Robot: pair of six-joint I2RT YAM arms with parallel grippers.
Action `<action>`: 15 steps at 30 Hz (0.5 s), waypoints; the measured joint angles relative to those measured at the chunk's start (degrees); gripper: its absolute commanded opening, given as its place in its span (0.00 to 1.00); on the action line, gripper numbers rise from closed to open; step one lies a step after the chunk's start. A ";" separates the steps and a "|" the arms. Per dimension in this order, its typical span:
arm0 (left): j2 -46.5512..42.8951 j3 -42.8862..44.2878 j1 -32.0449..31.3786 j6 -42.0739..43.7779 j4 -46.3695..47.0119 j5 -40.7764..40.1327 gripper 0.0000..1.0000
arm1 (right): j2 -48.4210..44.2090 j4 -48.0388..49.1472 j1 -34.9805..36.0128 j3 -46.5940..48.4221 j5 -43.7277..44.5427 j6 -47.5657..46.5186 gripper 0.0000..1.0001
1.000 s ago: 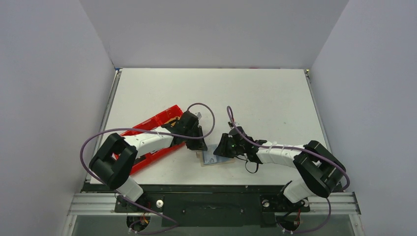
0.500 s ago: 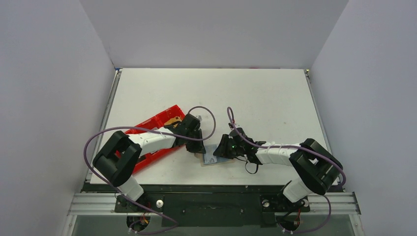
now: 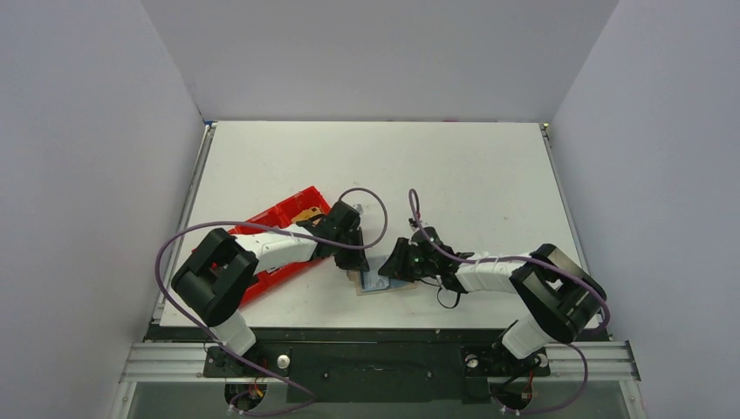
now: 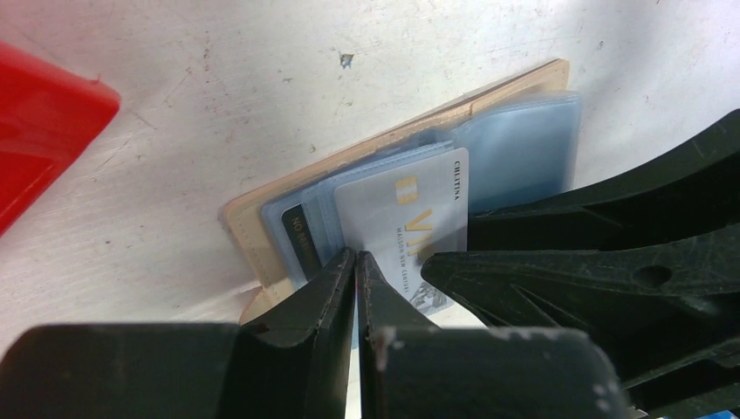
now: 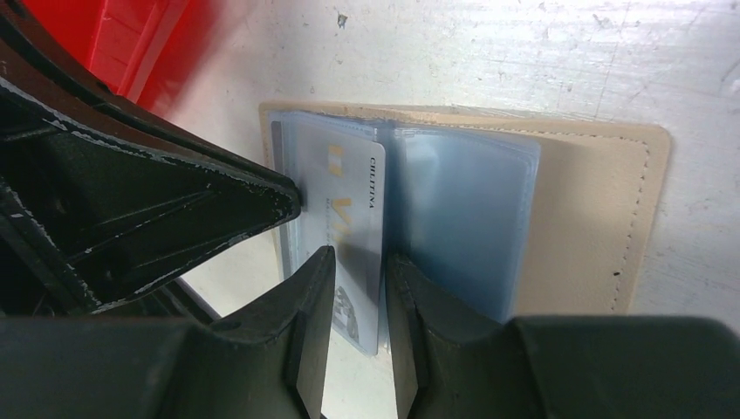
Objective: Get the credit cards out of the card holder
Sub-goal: Remove the credit card from the card holder.
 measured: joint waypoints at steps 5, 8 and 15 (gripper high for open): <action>0.79 0.46 -0.31 -0.20 0.70 0.07 0.03 | 0.09 2.99 -1.11 -1.66 -1.38 1.49 0.24; 0.90 0.48 -0.31 -0.44 0.92 0.20 0.03 | 0.07 4.79 -1.81 -2.69 -2.16 2.23 0.24; 0.94 0.48 -0.31 -0.87 0.94 0.20 0.00 | -0.44 9.11 -4.00 -5.75 -4.04 4.52 0.24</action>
